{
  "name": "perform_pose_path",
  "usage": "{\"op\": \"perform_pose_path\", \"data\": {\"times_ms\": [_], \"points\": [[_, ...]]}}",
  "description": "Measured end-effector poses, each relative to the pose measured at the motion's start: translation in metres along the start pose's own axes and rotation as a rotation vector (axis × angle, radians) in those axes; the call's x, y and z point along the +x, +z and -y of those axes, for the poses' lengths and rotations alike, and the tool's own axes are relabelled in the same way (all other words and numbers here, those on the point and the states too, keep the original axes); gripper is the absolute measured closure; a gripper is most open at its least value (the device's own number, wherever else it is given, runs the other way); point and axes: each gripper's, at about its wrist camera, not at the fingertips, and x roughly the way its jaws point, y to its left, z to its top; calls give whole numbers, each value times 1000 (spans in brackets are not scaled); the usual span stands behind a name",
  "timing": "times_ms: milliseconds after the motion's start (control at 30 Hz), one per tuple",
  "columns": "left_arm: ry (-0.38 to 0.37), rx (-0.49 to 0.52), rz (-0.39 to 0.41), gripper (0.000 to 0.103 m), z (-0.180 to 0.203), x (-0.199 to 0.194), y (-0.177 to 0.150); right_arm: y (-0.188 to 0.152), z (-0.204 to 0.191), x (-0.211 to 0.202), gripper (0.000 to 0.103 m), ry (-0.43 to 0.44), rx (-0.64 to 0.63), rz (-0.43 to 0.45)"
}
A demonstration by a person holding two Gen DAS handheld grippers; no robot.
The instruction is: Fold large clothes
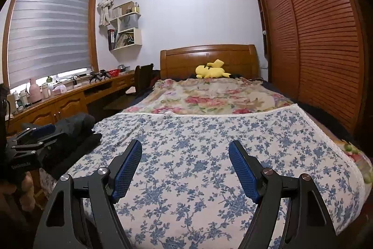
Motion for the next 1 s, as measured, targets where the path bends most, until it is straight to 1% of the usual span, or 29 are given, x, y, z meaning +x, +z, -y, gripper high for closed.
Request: {"op": "perform_pose_path", "data": {"times_ms": [100,267,1000], "points": [[4,4,6,13,1,-2,2,-6,2,2,25,1,5,-2],[0,2,7,13,2,-3,1,-9,8,22,25,-4,4,-4],[5,-4,-5,13,0,3,-3,-9,16,22,25,10,-2,-25]]}}
